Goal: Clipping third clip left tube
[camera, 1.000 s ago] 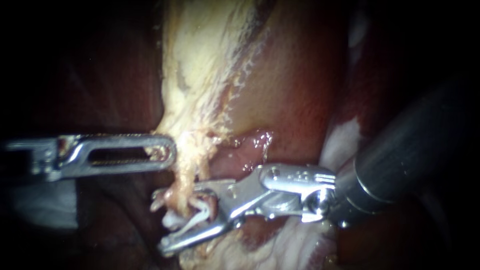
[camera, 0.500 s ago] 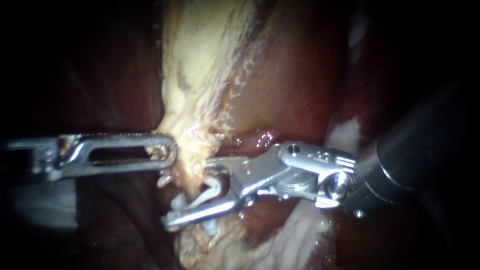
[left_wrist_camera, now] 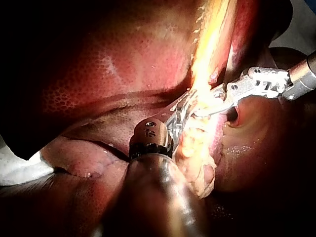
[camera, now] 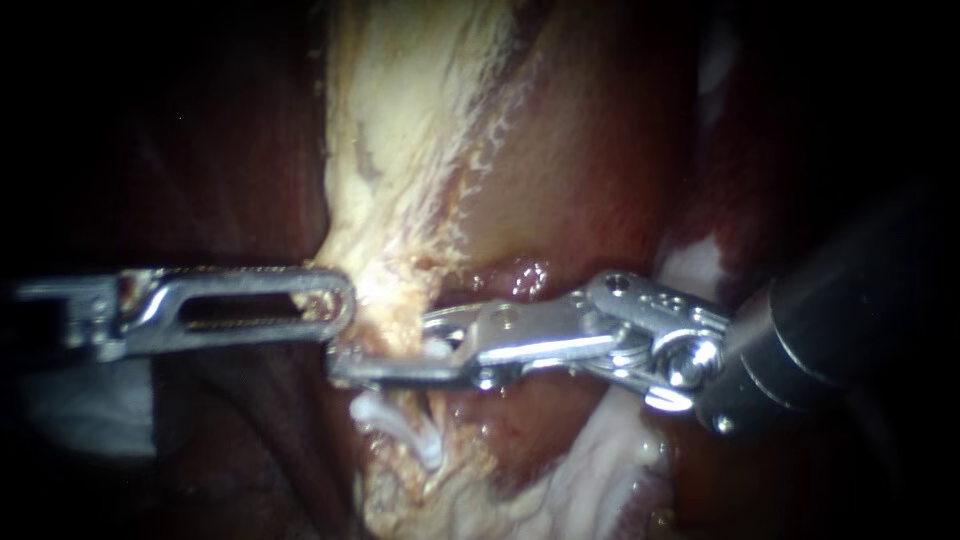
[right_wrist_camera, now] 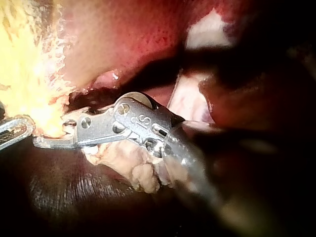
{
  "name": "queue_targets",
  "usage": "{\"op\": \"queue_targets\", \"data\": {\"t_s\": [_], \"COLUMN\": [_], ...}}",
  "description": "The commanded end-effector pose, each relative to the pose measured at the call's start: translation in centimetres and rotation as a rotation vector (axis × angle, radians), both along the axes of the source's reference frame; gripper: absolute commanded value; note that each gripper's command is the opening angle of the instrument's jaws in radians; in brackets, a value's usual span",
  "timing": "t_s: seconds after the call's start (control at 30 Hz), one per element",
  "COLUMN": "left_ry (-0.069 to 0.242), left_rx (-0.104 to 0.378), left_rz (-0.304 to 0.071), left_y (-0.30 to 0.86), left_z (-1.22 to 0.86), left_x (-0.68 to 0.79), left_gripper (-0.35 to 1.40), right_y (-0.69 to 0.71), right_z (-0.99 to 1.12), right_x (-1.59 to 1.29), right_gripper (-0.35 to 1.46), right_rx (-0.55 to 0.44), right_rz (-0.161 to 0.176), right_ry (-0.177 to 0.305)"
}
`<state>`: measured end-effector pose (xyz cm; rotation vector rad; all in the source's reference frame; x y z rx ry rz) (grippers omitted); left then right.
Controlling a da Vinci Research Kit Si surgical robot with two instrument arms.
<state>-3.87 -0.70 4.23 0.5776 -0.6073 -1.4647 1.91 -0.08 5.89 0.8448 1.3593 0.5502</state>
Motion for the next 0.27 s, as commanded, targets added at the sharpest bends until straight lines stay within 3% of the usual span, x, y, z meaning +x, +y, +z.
{"op": "queue_targets", "data": {"t_s": [0.03, 0.27], "left_ry": [-0.002, -0.001], "left_rx": [0.000, 0.000], "left_rz": [0.001, 0.001], "left_y": [0.00, 0.01], "left_z": [0.00, 0.01], "left_x": [0.00, -0.01], "left_gripper": [-0.35, -0.35], "right_y": [-0.01, -0.02], "right_z": [0.00, -0.01], "right_x": [0.01, 0.02], "right_gripper": [-0.35, -0.35], "right_rx": [0.001, 0.001], "right_rz": [-0.005, -0.010], "right_ry": [0.000, 0.004]}}
